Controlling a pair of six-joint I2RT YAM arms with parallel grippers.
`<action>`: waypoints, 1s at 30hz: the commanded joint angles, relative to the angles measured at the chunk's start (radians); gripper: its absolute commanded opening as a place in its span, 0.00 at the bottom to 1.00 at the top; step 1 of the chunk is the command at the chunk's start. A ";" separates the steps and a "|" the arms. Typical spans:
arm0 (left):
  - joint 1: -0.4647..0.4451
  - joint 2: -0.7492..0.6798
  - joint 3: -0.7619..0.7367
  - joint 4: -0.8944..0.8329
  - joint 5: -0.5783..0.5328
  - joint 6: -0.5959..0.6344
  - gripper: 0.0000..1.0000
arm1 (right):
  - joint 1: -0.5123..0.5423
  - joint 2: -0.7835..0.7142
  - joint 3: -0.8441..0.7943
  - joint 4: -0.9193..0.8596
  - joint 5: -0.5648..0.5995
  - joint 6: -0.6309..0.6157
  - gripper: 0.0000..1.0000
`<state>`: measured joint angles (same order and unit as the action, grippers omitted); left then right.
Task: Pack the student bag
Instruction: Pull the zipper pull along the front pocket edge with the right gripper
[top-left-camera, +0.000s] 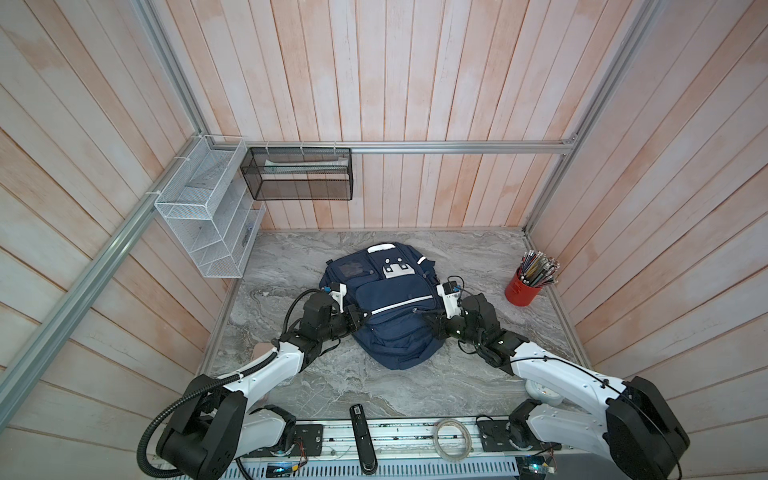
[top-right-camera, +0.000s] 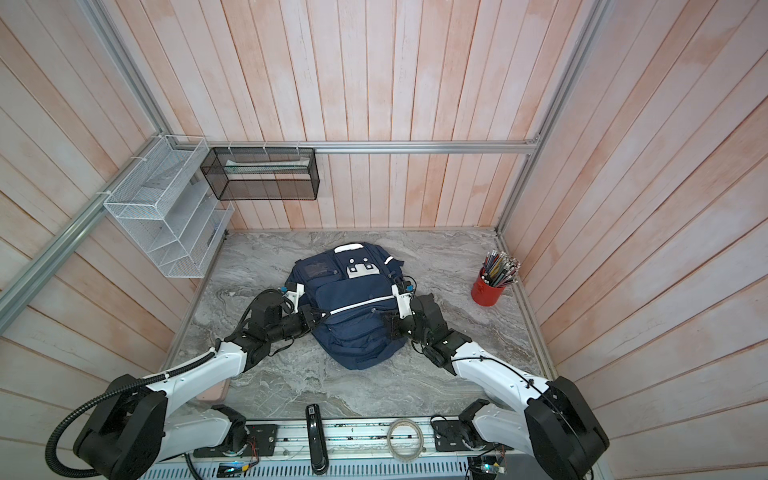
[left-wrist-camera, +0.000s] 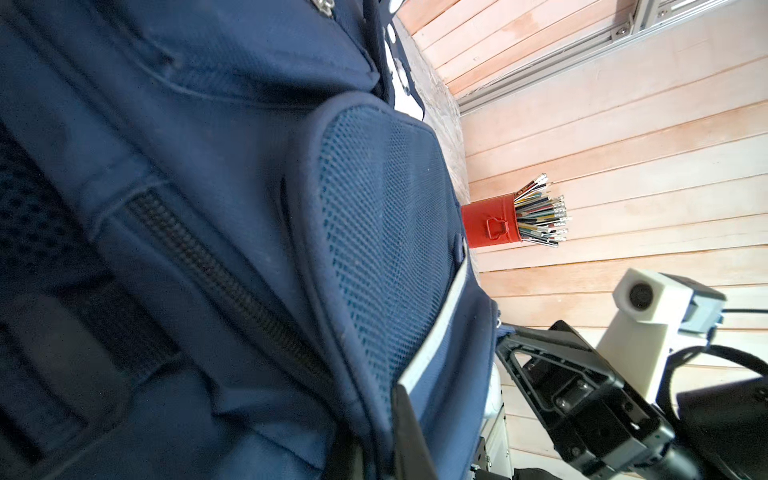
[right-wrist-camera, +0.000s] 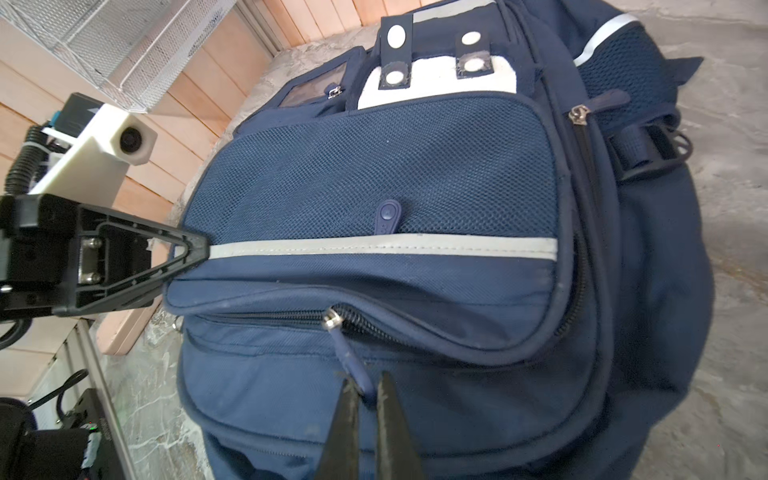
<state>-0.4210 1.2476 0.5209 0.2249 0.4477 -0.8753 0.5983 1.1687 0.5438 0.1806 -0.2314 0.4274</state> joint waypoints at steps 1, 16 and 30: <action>0.075 0.010 0.010 -0.041 -0.040 0.066 0.00 | -0.109 0.030 0.008 -0.118 0.228 -0.029 0.00; 0.100 0.092 0.078 -0.007 0.026 0.077 0.00 | 0.078 0.114 0.052 -0.019 0.222 -0.109 0.32; 0.099 0.059 0.049 0.018 0.043 0.055 0.00 | 0.141 0.106 0.079 -0.021 0.232 -0.293 0.60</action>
<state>-0.3309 1.3270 0.5682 0.1993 0.5011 -0.8242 0.7395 1.2778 0.6254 0.1345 -0.0166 0.1909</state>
